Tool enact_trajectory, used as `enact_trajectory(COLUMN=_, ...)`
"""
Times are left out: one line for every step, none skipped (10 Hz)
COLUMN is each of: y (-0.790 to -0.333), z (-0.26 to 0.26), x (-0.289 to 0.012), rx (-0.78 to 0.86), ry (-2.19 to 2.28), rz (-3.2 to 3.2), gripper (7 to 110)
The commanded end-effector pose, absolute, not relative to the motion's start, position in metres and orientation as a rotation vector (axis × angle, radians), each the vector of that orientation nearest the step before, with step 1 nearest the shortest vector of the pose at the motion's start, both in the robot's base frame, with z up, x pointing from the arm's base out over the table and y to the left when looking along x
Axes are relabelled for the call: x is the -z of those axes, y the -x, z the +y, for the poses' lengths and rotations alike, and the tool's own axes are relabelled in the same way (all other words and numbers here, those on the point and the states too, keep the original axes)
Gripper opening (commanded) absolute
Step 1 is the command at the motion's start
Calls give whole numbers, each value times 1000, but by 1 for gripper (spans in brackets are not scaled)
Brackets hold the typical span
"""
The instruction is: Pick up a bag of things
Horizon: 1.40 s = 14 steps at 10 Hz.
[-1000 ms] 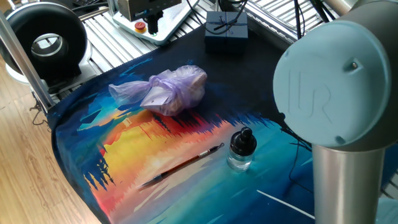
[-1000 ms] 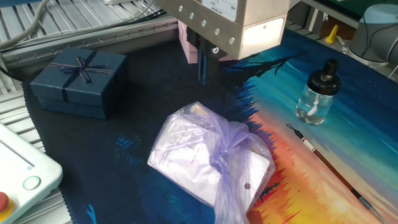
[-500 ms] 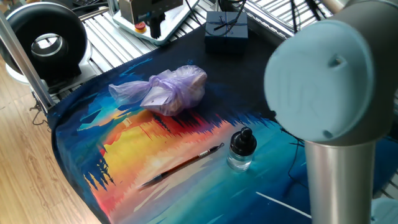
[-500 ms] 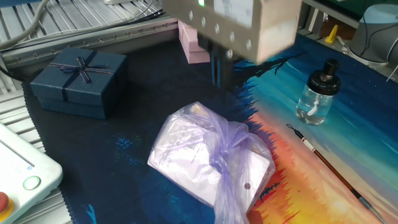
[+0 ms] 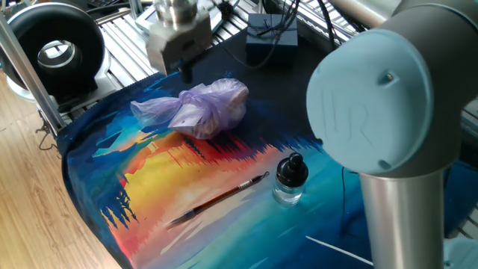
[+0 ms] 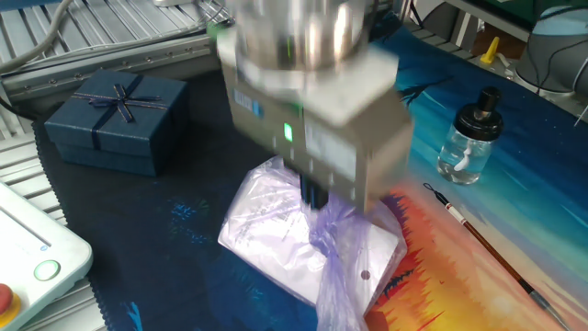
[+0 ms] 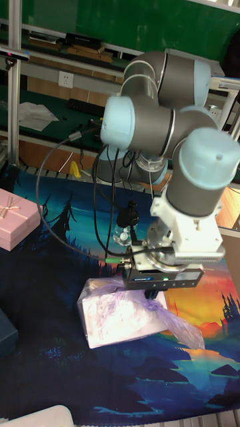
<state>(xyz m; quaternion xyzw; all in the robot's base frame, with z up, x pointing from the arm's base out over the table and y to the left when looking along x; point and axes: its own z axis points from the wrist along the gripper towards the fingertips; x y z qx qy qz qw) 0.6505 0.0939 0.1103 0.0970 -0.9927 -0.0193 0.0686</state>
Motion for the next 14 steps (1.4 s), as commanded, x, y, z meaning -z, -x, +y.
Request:
enact_trajectory(y=-628, z=79, x=-91, rx=-5, ry=-404, rz=-2940, gripper=7)
enact_trajectory(y=-634, z=83, x=-98, rx=47, ry=-474, rz=-2948, gripper=7)
enact_trajectory(y=-640, z=93, x=-109, rx=135, ry=-548, rz=-2947, gripper=7)
enact_trajectory(y=-645, z=92, x=-123, rx=144, ry=-572, rz=-2943, gripper=44)
enact_trajectory(y=-646, z=93, x=-131, rx=151, ry=-574, rz=-2942, gripper=44)
enact_trajectory(y=-648, z=93, x=-133, rx=152, ry=-587, rz=-2949, gripper=44)
enact_trajectory(y=-647, z=92, x=-132, rx=148, ry=-572, rz=-2955, gripper=44)
enact_trajectory(y=-645, z=90, x=-130, rx=134, ry=-571, rz=-2957, gripper=44)
enact_trajectory(y=-641, z=92, x=-123, rx=132, ry=-554, rz=-2971, gripper=44)
enact_trajectory(y=-637, z=94, x=-113, rx=142, ry=-549, rz=-2990, gripper=44)
enact_trajectory(y=-626, z=93, x=-109, rx=142, ry=-532, rz=-2975, gripper=44)
enact_trajectory(y=-610, z=85, x=-112, rx=106, ry=-496, rz=-2936, gripper=44)
enact_trajectory(y=-602, z=79, x=-114, rx=77, ry=-482, rz=-2911, gripper=44)
enact_trajectory(y=-598, z=81, x=-114, rx=88, ry=-481, rz=-2901, gripper=44)
